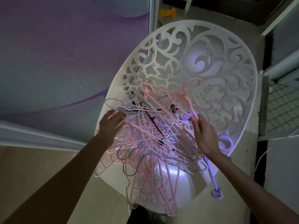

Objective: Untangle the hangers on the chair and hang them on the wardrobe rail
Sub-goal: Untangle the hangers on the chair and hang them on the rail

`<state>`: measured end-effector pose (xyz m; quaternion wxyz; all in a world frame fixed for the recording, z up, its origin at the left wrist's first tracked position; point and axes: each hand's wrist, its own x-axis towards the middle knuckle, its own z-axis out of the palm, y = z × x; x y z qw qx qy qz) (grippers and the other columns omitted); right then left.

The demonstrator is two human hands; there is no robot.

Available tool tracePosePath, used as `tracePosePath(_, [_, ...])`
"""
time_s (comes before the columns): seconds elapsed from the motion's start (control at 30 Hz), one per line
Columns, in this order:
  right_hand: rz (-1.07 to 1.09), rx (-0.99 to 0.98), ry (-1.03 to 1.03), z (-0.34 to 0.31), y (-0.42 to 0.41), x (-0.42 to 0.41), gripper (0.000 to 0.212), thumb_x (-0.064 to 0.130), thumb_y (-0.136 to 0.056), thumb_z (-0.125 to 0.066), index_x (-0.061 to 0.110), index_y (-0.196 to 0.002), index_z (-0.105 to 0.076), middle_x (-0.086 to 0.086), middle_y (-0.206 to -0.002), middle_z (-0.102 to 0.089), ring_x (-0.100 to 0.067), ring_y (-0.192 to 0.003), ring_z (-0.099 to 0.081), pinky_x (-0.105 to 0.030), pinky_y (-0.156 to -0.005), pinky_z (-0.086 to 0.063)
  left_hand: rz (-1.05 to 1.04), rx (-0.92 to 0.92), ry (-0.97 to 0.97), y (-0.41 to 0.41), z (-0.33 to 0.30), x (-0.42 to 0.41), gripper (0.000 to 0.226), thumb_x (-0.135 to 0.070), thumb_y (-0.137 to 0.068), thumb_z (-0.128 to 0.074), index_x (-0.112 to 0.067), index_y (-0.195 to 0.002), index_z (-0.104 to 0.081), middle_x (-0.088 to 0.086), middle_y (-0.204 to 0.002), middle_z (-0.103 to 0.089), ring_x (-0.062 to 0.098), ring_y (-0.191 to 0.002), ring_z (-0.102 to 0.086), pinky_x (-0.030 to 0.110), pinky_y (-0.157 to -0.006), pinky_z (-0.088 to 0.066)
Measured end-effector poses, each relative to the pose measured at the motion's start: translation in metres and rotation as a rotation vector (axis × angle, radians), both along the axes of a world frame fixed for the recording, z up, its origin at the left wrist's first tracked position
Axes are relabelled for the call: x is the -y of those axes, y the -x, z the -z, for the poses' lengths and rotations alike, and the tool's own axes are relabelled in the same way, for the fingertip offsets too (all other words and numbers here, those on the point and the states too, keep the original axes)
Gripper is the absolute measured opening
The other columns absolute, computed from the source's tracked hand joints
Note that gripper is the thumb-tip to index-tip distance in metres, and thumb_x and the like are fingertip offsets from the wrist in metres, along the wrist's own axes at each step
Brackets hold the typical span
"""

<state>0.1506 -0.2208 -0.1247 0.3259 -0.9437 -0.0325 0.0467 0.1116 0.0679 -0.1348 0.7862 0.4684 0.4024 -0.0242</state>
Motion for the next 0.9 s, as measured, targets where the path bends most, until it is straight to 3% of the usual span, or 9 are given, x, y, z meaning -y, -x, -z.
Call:
tracePosePath(0.13, [0.138, -0.021, -0.102, -0.009, 0.000, 0.013, 0.028, 0.034, -0.098, -0.043, 0.018, -0.087, -0.063, 0.001, -0.048, -0.036, -0.014, -0.050, -0.039, -0.033, -0.052, -0.029, 0.070, -0.100, -0.093, -0.014, -0.017, -0.012, 0.016, -0.039, -0.088, -0.059, -0.023, -0.093, -0.060, -0.007, -0.065, -0.073, 0.013, -0.073, -0.069, 0.028, -0.071, -0.056])
tracePosePath(0.2, [0.173, -0.041, -0.097, -0.013, 0.000, 0.019, 0.035, 0.042, -0.096, -0.045, 0.014, -0.082, -0.061, -0.001, -0.049, -0.039, -0.016, -0.052, -0.040, -0.031, -0.053, -0.031, 0.143, -0.128, -0.158, -0.019, -0.027, -0.011, 0.028, -0.051, -0.087, -0.055, -0.025, -0.091, -0.064, -0.004, -0.064, -0.072, 0.012, -0.066, -0.071, 0.023, -0.058, -0.057])
tracePosePath(0.27, [0.172, -0.039, -0.071, -0.017, 0.001, 0.024, 0.041, 0.046, -0.094, -0.042, 0.011, -0.082, -0.060, -0.003, -0.051, -0.041, -0.020, -0.055, -0.041, -0.029, -0.052, -0.032, 0.202, -0.139, -0.242, -0.021, -0.034, -0.010, 0.032, -0.047, -0.090, -0.053, -0.019, -0.095, -0.066, 0.002, -0.070, -0.073, 0.009, -0.055, -0.070, 0.021, -0.054, -0.057])
tracePosePath(0.37, [0.215, -0.033, -0.053, -0.022, 0.005, 0.032, 0.031, 0.040, -0.097, -0.043, 0.018, -0.083, -0.061, -0.002, -0.051, -0.043, -0.018, -0.054, -0.042, -0.030, -0.054, -0.032, 0.288, -0.177, -0.302, -0.024, -0.039, -0.016, 0.028, -0.028, -0.092, -0.057, -0.006, -0.108, -0.064, 0.011, -0.091, -0.071, 0.007, -0.050, -0.068, 0.020, -0.054, -0.056])
tracePosePath(0.5, [0.304, -0.021, -0.146, -0.026, 0.004, 0.043, 0.029, 0.038, -0.096, -0.045, 0.020, -0.083, -0.063, -0.001, -0.052, -0.044, -0.020, -0.053, -0.045, -0.033, -0.056, -0.038, 0.447, -0.152, -0.353, -0.022, -0.046, -0.022, 0.044, -0.048, -0.090, -0.050, -0.012, -0.114, -0.062, -0.002, -0.065, -0.073, 0.008, -0.057, -0.070, 0.023, -0.057, -0.058])
tracePosePath(0.6, [0.349, -0.090, -0.366, -0.029, -0.001, 0.044, 0.028, 0.030, -0.098, -0.045, 0.018, -0.080, -0.063, 0.003, -0.047, -0.040, -0.014, -0.047, -0.043, -0.026, -0.052, -0.042, 0.399, -0.096, -0.346, -0.022, -0.048, -0.023, 0.052, -0.053, -0.095, -0.031, -0.014, -0.110, -0.062, -0.002, -0.059, -0.072, 0.009, -0.054, -0.070, 0.022, -0.055, -0.058])
tracePosePath(0.7, [0.369, -0.264, -0.684, -0.031, -0.005, 0.038, 0.031, 0.024, -0.099, -0.041, 0.017, -0.075, -0.058, 0.007, -0.037, -0.028, -0.004, -0.032, -0.026, -0.015, -0.036, -0.025, 0.320, 0.007, -0.350, -0.012, -0.047, -0.024, 0.055, -0.046, -0.099, -0.023, -0.010, -0.108, -0.063, -0.003, -0.060, -0.072, 0.009, -0.056, -0.070, 0.019, -0.054, -0.057])
tracePosePath(0.8, [0.259, -0.489, -0.782, -0.032, -0.005, 0.034, 0.030, 0.027, -0.099, -0.039, 0.018, -0.078, -0.057, 0.009, -0.044, -0.037, -0.004, -0.034, -0.032, -0.023, -0.048, -0.019, 0.250, 0.047, -0.340, 0.005, -0.043, -0.024, 0.055, -0.050, -0.098, -0.023, -0.014, -0.101, -0.065, -0.002, -0.068, -0.074, 0.012, -0.063, -0.072, 0.019, -0.058, -0.057])
tracePosePath(0.9, [0.115, -0.587, -0.703, -0.038, 0.001, 0.034, 0.031, 0.029, -0.098, -0.040, 0.018, -0.077, -0.061, 0.009, -0.069, -0.061, -0.004, -0.057, -0.053, -0.025, -0.063, -0.034, 0.186, 0.063, -0.301, 0.024, -0.047, -0.017, 0.053, -0.051, -0.098, -0.022, -0.021, -0.095, -0.066, -0.002, -0.069, -0.074, 0.011, -0.064, -0.072, 0.019, -0.060, -0.058])
